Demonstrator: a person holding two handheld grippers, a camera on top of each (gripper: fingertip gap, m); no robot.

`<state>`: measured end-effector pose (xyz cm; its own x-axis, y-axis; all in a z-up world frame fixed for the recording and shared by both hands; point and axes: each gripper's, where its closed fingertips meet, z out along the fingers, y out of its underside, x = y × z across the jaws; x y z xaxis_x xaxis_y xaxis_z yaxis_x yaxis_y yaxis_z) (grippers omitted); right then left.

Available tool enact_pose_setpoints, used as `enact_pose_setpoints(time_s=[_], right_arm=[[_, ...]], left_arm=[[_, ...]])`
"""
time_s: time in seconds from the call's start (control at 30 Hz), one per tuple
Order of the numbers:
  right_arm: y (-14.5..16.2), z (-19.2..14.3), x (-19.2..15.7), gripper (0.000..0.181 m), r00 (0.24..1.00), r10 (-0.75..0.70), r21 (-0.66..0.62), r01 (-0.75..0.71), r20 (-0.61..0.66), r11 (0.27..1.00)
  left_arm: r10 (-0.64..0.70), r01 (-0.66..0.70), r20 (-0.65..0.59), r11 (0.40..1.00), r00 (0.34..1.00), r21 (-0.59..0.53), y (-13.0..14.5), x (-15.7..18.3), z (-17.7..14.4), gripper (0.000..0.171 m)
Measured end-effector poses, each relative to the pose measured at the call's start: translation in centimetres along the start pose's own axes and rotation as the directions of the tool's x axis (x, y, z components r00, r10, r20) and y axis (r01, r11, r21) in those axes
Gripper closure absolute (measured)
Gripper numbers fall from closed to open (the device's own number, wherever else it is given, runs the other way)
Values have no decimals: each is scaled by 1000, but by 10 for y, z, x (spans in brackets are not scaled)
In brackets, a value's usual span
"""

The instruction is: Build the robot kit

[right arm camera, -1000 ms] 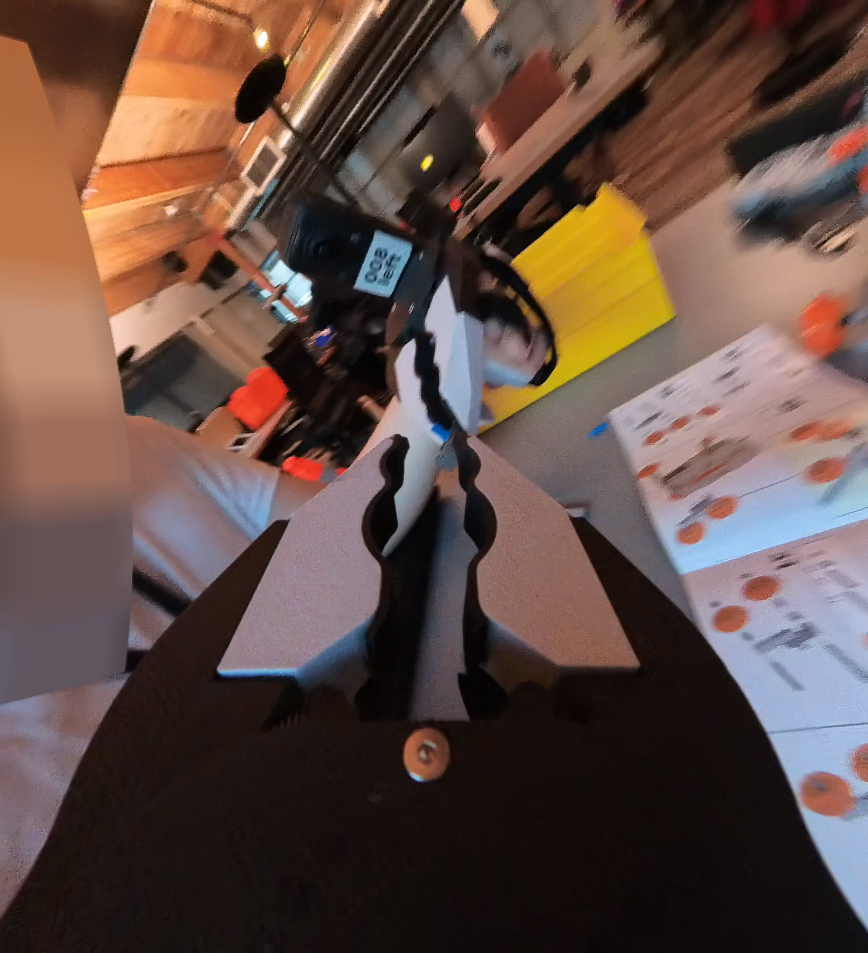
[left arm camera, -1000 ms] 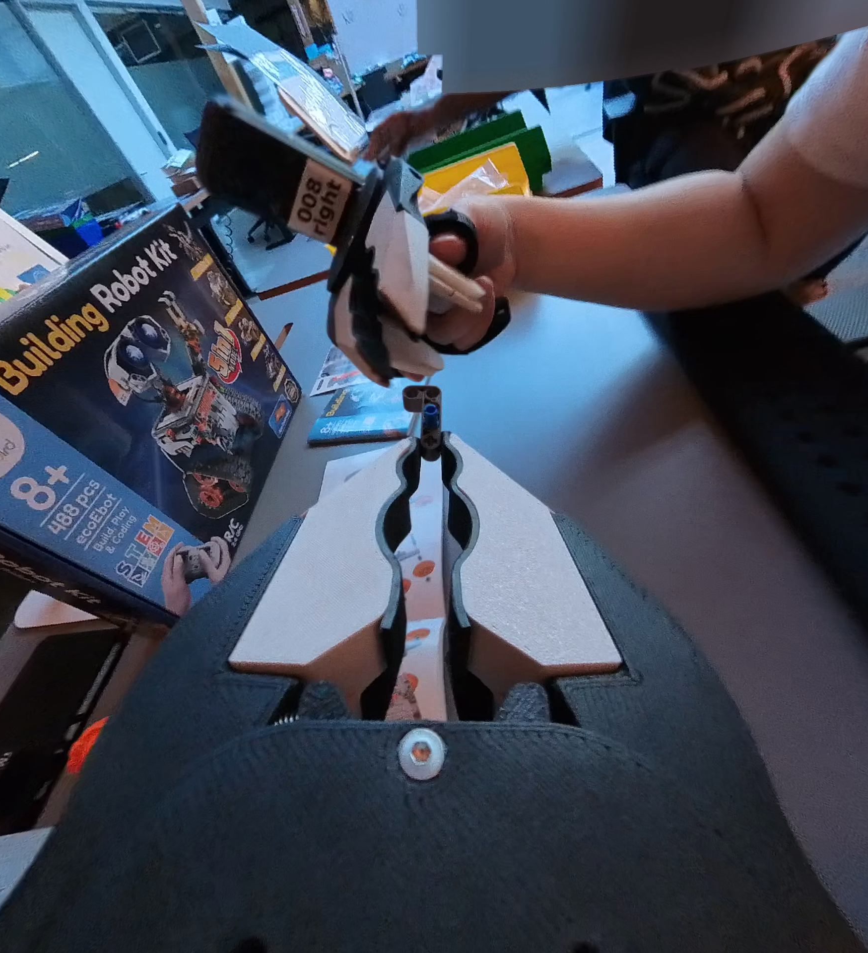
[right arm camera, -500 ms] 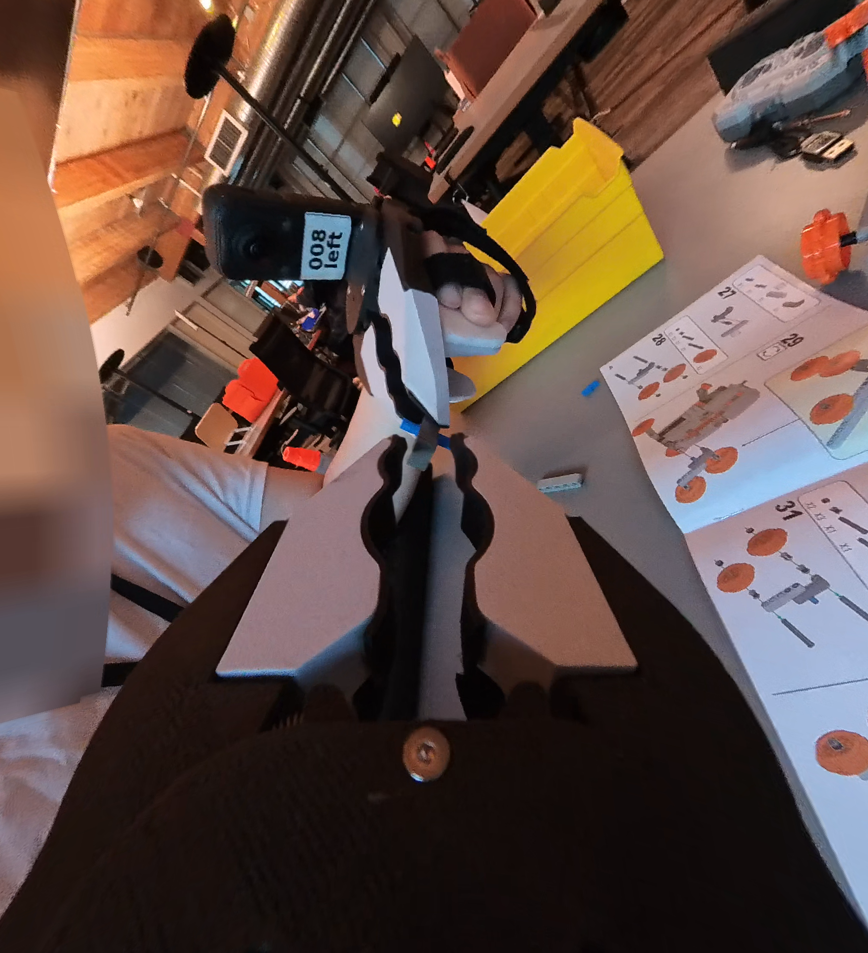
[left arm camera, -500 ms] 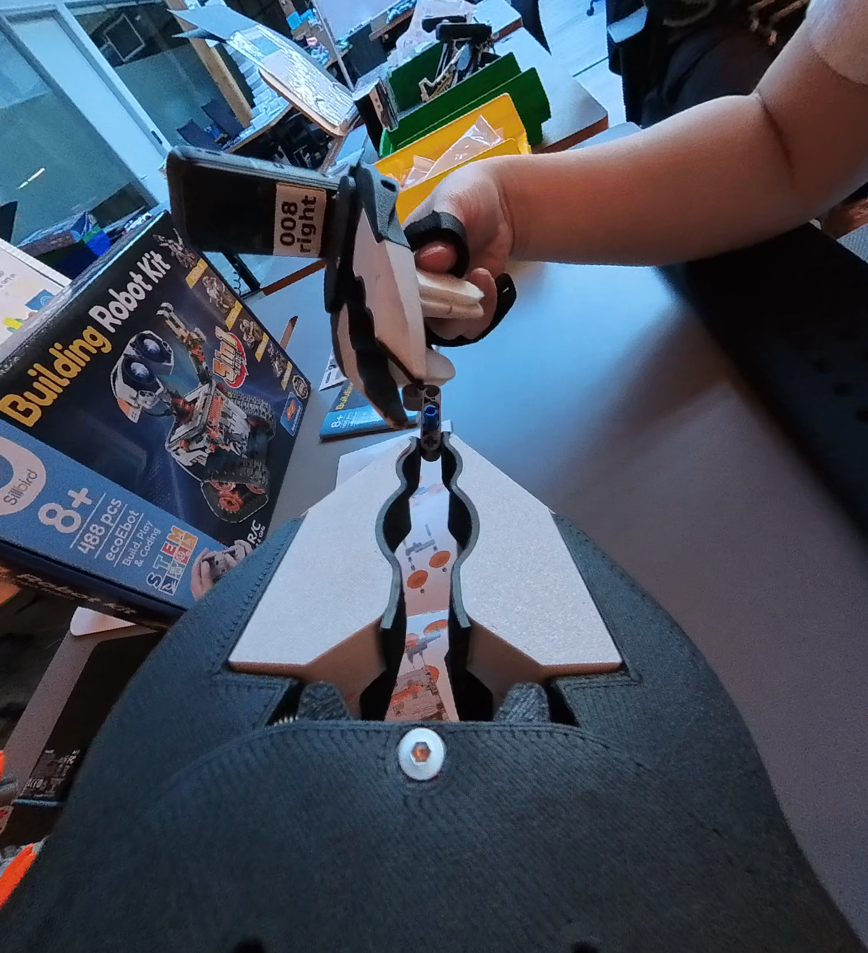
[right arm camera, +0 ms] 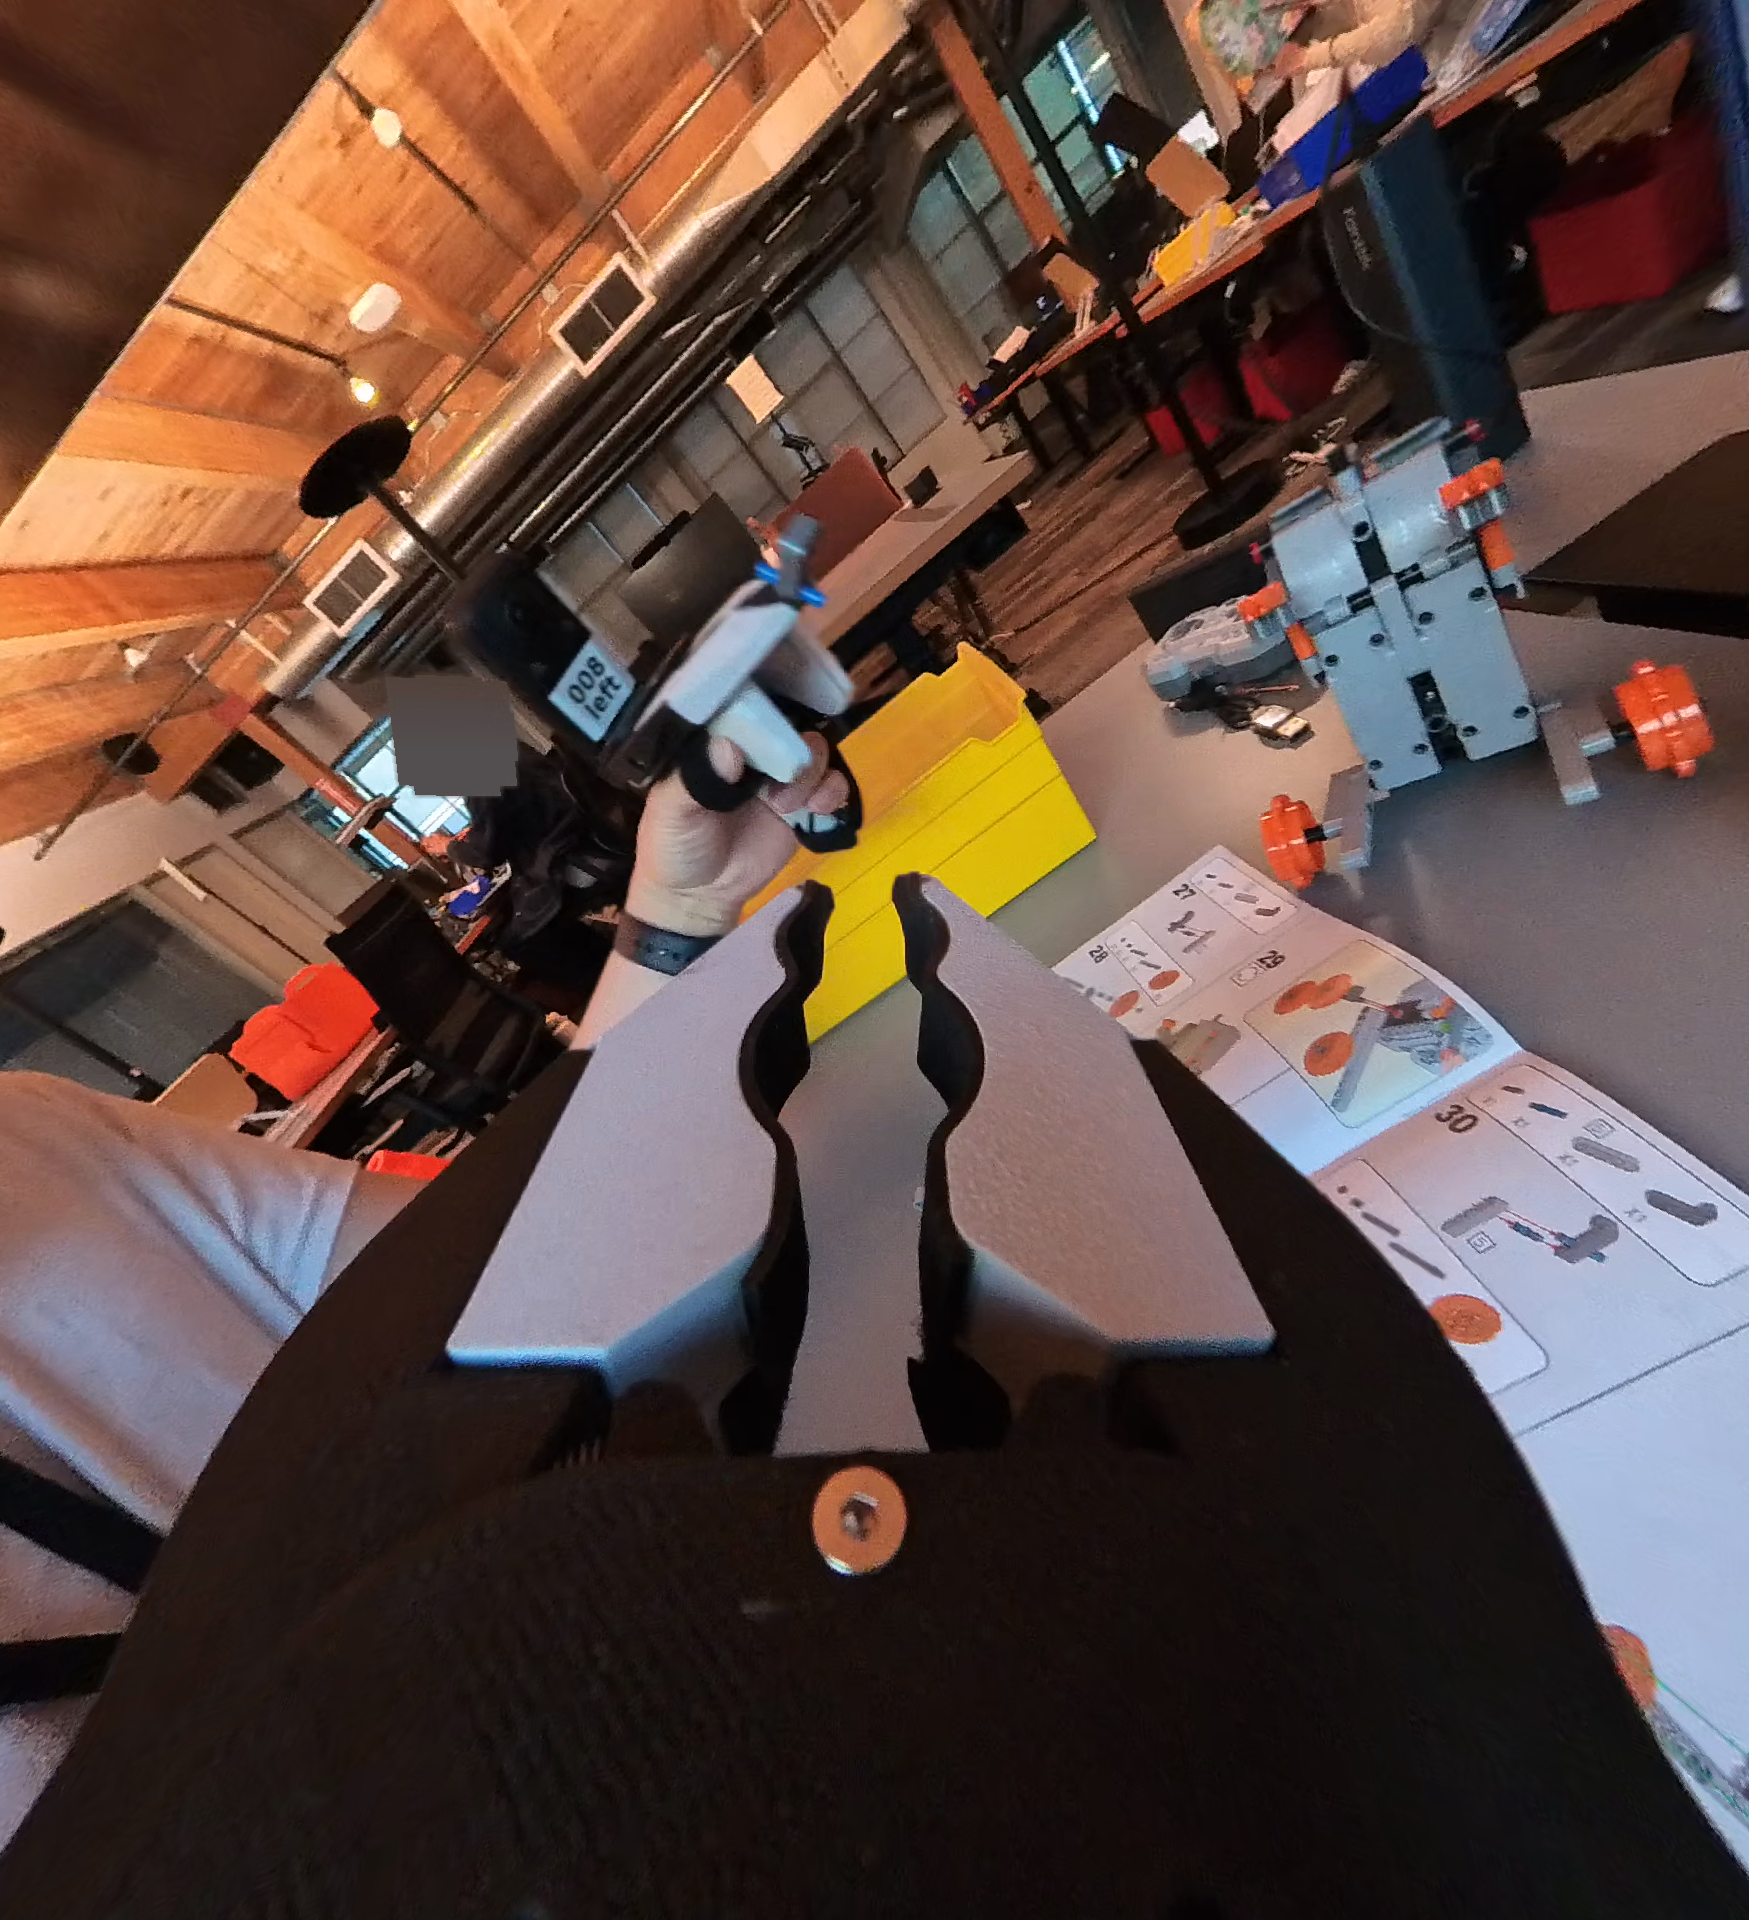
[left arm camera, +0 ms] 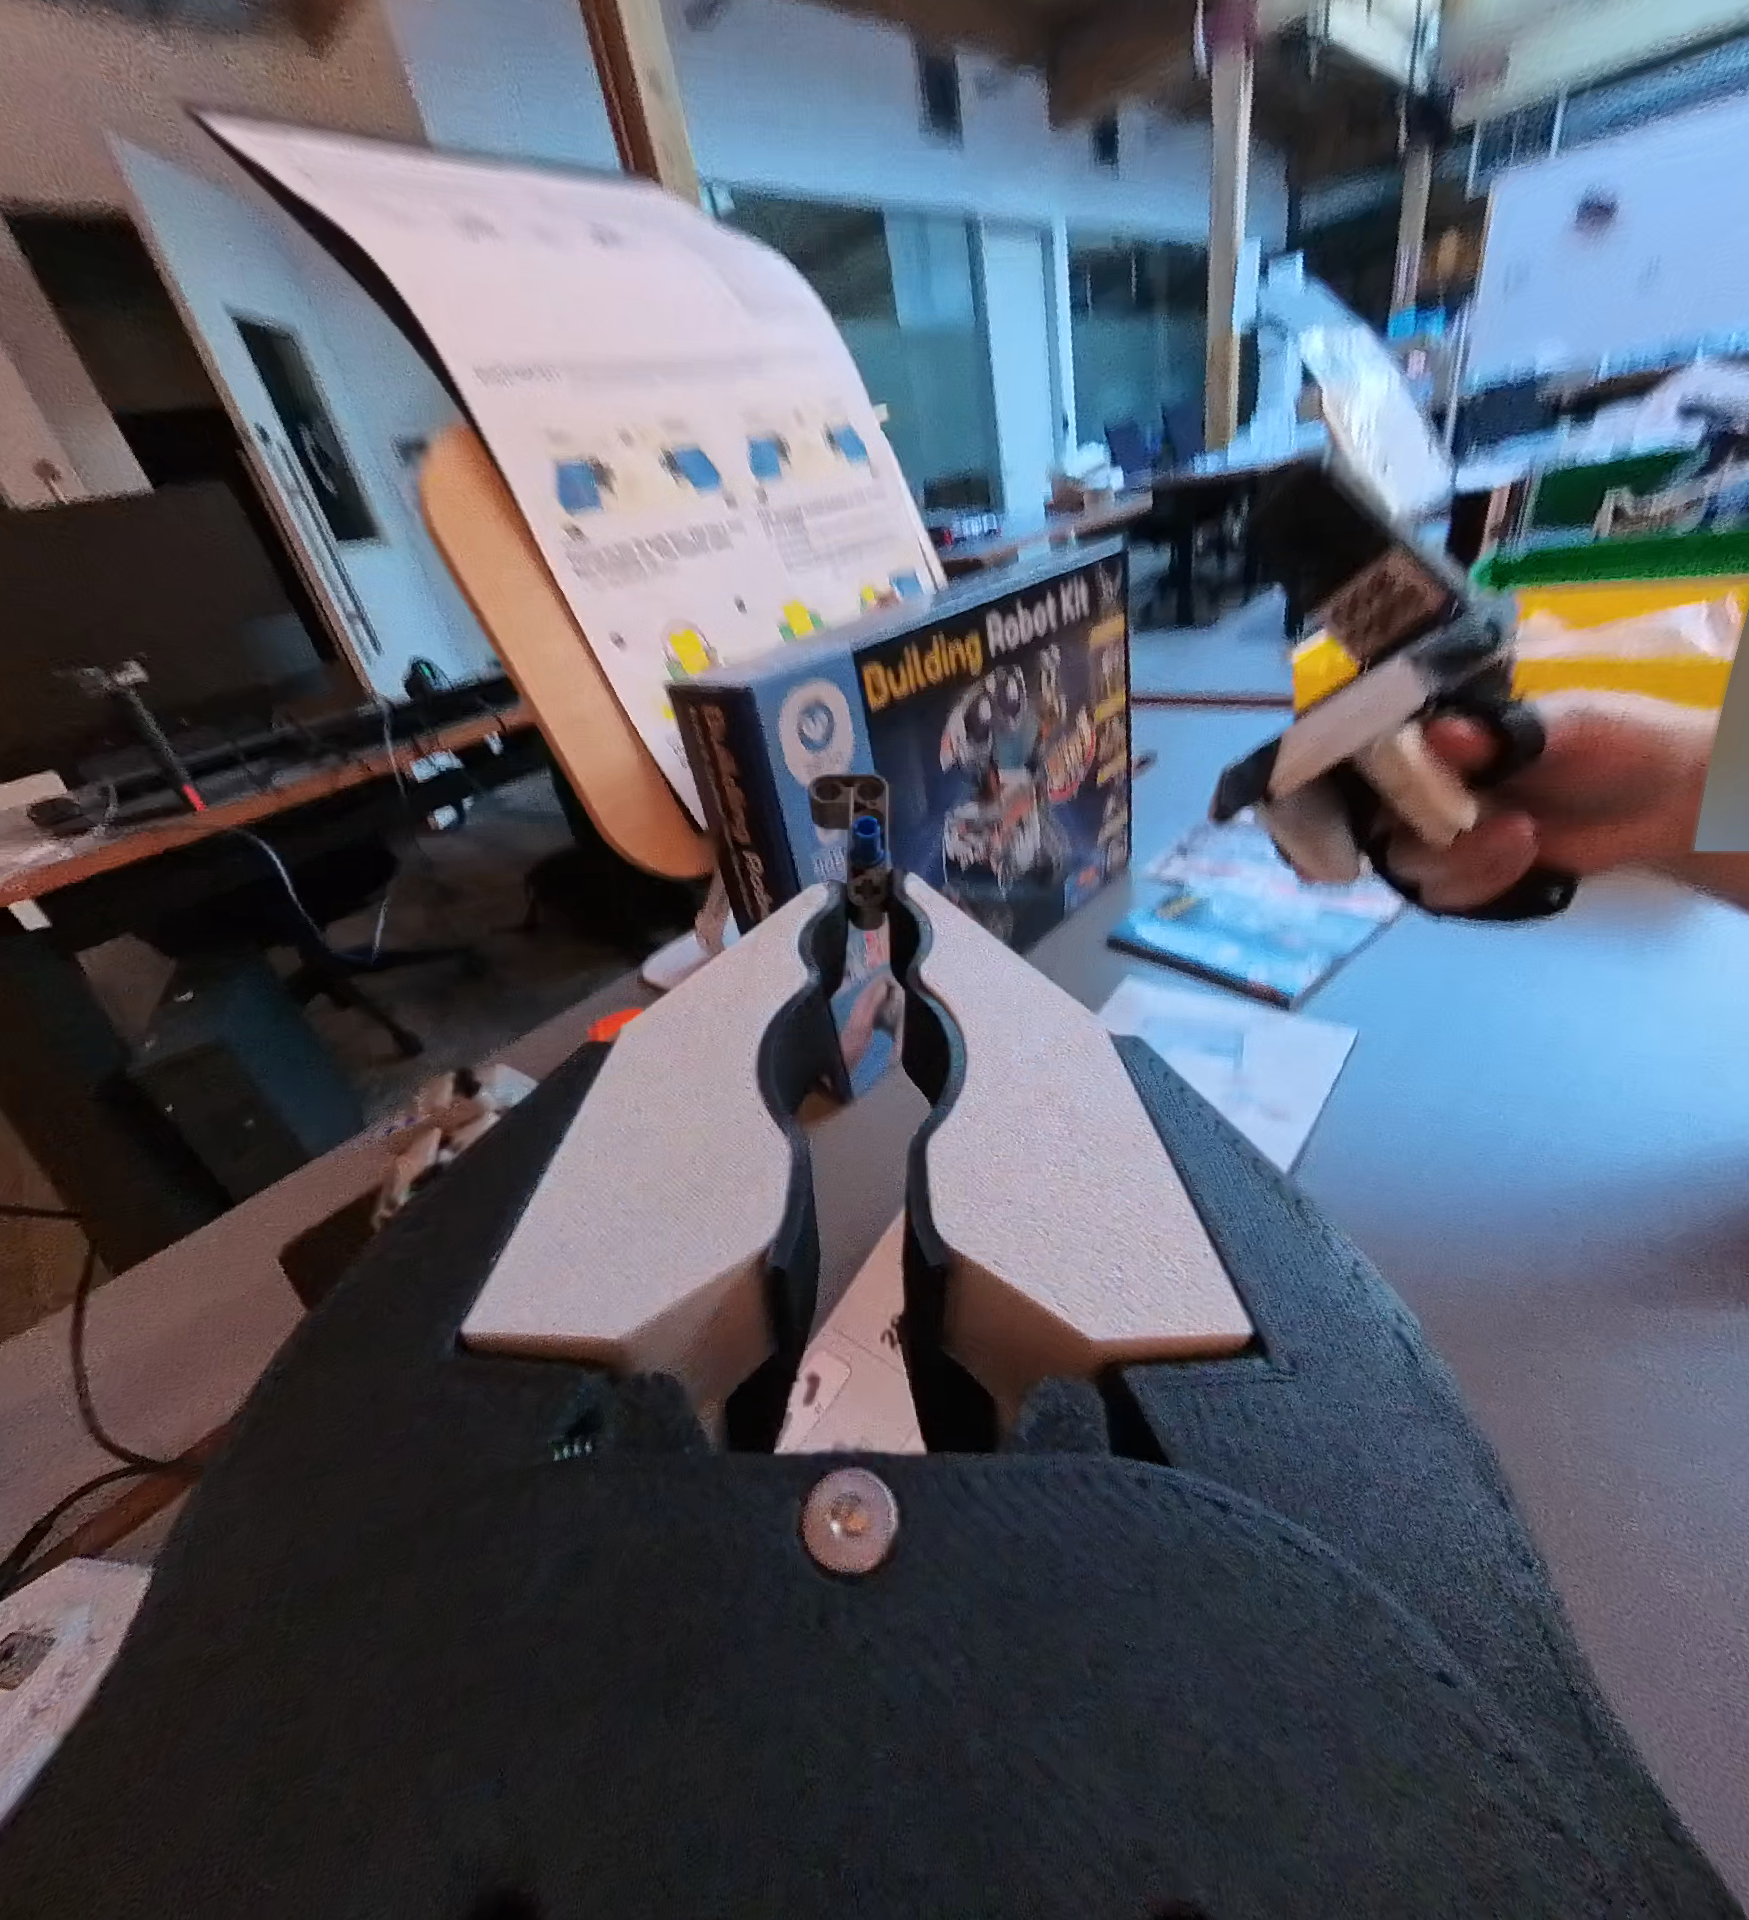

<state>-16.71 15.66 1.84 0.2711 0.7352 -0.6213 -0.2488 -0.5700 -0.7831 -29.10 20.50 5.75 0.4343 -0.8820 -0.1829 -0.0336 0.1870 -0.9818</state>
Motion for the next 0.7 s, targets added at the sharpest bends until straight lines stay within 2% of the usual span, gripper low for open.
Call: enact_pose_setpoints(time_s=[0.07,0.23,0.43,0.6,0.7], right_arm=[[2,1,5,168,1000,14,3,-14,-3,1000],[13,8,12,168,1000,12,-27,-13,-27,1000],[16,16,15,168,994,-72,-29,69,-85,997],[18,24,16,169,984,-138,-1,139,-112,990],[14,33,11,169,983,-155,94,165,-99,982]], left_arm=[[-10,9,8,998,1000,59,-11,-4,-11,167],[7,-7,35,1000,999,14,-3,-7,-5,167],[35,-37,-70,999,997,-20,8,16,14,167],[-72,66,-141,997,987,-45,17,23,20,167],[-188,179,-222,982,957,-60,18,32,19,167]])
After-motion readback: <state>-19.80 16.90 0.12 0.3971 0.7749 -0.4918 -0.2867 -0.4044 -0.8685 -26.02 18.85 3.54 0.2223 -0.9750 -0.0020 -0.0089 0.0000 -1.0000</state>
